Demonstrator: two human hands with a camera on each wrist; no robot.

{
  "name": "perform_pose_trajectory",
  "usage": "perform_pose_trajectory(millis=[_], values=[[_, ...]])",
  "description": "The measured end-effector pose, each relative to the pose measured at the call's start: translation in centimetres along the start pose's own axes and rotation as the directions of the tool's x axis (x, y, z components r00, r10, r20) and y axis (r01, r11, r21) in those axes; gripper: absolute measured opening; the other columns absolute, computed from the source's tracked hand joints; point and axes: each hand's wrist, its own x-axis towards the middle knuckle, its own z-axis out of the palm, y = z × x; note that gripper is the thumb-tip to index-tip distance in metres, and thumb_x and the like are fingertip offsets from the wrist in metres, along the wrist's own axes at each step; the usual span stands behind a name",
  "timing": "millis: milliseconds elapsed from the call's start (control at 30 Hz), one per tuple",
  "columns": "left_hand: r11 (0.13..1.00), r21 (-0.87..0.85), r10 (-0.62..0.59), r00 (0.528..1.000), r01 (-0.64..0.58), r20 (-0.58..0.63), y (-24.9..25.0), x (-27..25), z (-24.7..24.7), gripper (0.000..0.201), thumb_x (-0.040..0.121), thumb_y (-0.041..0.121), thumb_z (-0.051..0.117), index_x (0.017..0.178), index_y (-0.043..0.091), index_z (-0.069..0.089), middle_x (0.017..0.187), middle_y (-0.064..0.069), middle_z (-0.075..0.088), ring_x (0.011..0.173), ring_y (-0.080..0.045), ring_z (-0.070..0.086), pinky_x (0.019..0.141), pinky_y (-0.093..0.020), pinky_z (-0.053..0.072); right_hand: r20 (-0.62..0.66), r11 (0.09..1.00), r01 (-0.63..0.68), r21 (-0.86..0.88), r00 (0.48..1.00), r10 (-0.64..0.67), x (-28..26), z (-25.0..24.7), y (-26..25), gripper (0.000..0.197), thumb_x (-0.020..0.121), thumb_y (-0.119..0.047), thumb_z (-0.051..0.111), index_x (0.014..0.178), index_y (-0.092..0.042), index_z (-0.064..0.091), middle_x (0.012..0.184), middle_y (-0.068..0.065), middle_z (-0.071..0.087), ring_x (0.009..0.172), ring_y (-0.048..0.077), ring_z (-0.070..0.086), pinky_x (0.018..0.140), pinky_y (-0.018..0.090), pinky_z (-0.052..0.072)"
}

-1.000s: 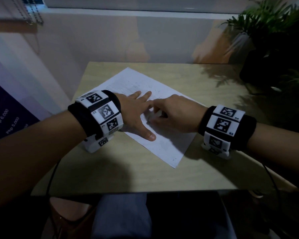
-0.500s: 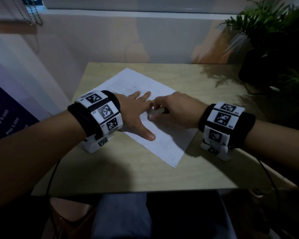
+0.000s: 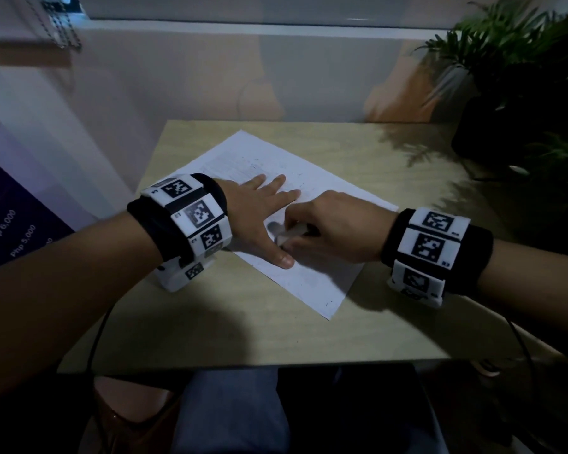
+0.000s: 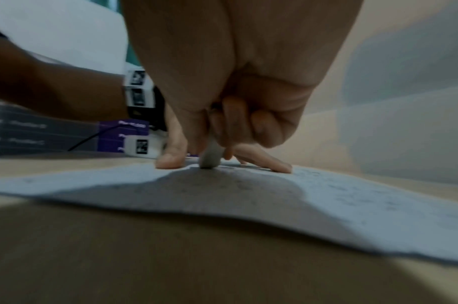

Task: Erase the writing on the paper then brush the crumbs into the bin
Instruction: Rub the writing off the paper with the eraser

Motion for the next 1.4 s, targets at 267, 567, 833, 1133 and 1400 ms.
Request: perform_pose_trajectory(millis=[267, 567, 833, 1133, 1400], values=[[0.997, 0.057, -0.043, 0.997, 0.046, -0.057, 0.4, -0.2, 0.2, 0.121, 0.064, 0.102, 0.032, 0.156, 0.044, -0.022, 0.166, 0.009, -0.028, 0.156, -0.021, -0.016, 0.125, -0.059, 0.01, -0.16, 0.971, -0.228, 0.067, 0.959, 0.236, 0.8, -0.3, 3.1, 0.028, 0.1, -0.033, 0.051, 0.12, -0.013, 0.051, 0.09, 0.004, 0.058, 0.086, 0.028, 0.052, 0.07, 0.038, 0.039], [0.983, 0.04, -0.178, 0.983, 0.179, -0.034, 0.5, -0.3, 0.1, 0.148, 0.042, 0.109, 0.029, 0.156, 0.032, -0.027, 0.166, -0.005, -0.03, 0.157, -0.031, -0.013, 0.124, -0.06, 0.007, -0.207, 0.958, -0.282, 0.041, 0.936, 0.284, 0.6, -1.7, 4.2, 0.041, 0.087, -0.06, 0.066, 0.083, -0.019, 0.063, 0.079, -0.001, 0.066, 0.072, 0.018, 0.058, 0.064, 0.037, 0.046], [0.984, 0.006, -0.177, 0.984, 0.177, 0.008, 0.7, -0.7, 0.0, 0.149, 0.04, 0.107, 0.032, 0.154, 0.033, -0.029, 0.164, -0.003, -0.033, 0.155, -0.03, -0.018, 0.124, -0.062, 0.009, -0.239, 0.947, -0.318, -0.034, 0.923, 0.301, 1.6, -2.0, 4.9, 0.042, 0.089, -0.058, 0.063, 0.08, -0.017, 0.061, 0.076, 0.001, 0.06, 0.07, 0.022, 0.054, 0.057, 0.034, 0.034], [0.986, -0.003, -0.167, 0.986, 0.167, 0.015, 0.6, -0.6, -0.1, 0.154, 0.034, 0.108, 0.029, 0.154, 0.032, -0.03, 0.164, -0.004, -0.034, 0.155, -0.031, -0.019, 0.124, -0.062, 0.008, -0.207, 0.948, -0.318, -0.009, 0.928, 0.309, 2.2, -2.3, 5.7, 0.048, 0.088, -0.061, 0.064, 0.081, -0.014, 0.066, 0.077, 0.003, 0.064, 0.073, 0.025, 0.058, 0.063, 0.039, 0.045], [0.988, 0.011, -0.156, 0.988, 0.156, 0.007, 0.4, -0.5, 0.1, 0.154, 0.032, 0.109, 0.027, 0.153, 0.035, -0.031, 0.164, -0.005, -0.033, 0.155, -0.032, -0.018, 0.123, -0.063, 0.011, -0.163, 0.973, -0.229, -0.01, 0.961, 0.224, 2.1, -1.7, 4.5, 0.051, 0.087, -0.063, 0.063, 0.085, -0.013, 0.069, 0.079, 0.005, 0.067, 0.074, 0.024, 0.059, 0.067, 0.04, 0.048]])
